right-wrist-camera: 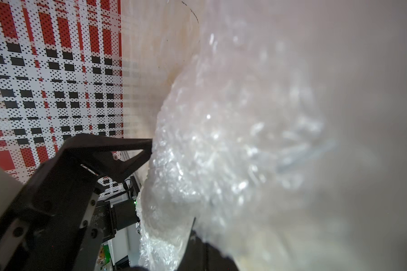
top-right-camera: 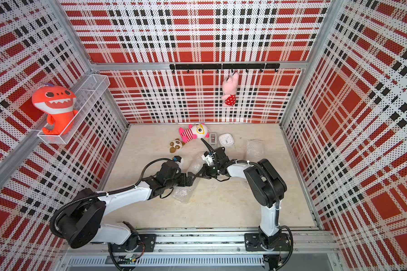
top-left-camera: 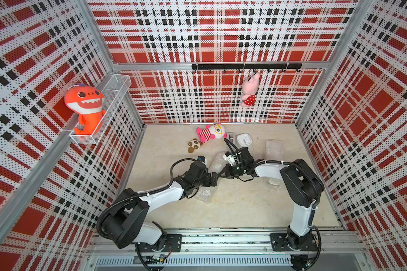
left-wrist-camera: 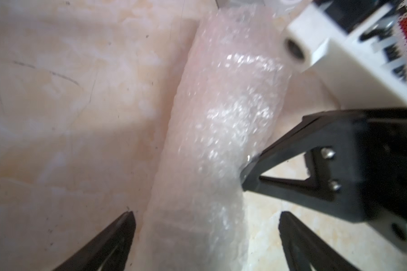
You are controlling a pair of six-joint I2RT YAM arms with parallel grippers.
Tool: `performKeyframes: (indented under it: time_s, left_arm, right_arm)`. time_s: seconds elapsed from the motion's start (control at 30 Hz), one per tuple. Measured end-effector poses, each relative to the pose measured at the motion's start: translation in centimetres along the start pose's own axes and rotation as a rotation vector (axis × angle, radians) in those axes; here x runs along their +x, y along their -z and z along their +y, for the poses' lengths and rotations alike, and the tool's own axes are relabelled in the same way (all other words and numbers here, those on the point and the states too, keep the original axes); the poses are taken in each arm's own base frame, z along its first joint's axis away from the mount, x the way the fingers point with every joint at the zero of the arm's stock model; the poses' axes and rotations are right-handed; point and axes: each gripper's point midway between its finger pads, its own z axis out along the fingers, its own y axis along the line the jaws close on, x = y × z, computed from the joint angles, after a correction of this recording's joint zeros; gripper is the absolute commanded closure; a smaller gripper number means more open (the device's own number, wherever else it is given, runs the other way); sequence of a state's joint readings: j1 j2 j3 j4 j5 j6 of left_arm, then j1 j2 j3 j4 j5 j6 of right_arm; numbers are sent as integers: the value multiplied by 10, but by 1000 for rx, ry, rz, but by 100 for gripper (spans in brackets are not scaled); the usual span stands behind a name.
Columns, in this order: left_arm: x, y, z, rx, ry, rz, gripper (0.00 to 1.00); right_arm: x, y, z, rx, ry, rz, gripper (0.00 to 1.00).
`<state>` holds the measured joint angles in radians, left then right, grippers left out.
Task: Wrap vases in bubble wrap
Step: Stick the tape on the bubble wrap.
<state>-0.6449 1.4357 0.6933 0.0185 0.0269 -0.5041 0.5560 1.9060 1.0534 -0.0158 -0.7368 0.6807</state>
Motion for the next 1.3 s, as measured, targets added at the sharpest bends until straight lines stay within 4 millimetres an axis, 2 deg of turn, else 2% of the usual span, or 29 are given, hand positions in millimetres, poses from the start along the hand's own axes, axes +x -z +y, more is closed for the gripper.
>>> performKeyframes:
  time_s: [0.1, 0.23, 0.53, 0.67, 0.83, 0.97, 1.07, 1.3]
  left_arm:
    - [-15, -8, -7, 9, -16, -16, 2]
    - [-14, -24, -4, -13, -42, 12, 0]
    - [-10, -29, 8, -20, -40, 24, 16]
    - [-2, -30, 16, -20, -28, 36, 22]
    - [6, -31, 19, -8, -22, 42, 33]
    - [6, -32, 20, -3, -19, 31, 38]
    - [6, -32, 20, 1, -20, 21, 41]
    - [5, -32, 20, 0, -23, 18, 41]
  right_arm:
    - [0, 0, 0, 0, 1, -1, 100]
    - [0, 0, 0, 0, 3, -1, 100]
    - [0, 0, 0, 0, 5, -2, 100]
    - [0, 0, 0, 0, 5, -2, 100]
    - [0, 0, 0, 0, 5, -2, 100]
    - [-1, 0, -1, 5, 10, -5, 100]
    - [-1, 0, -2, 10, 15, -6, 88]
    - [0, 12, -4, 78, 42, -26, 73]
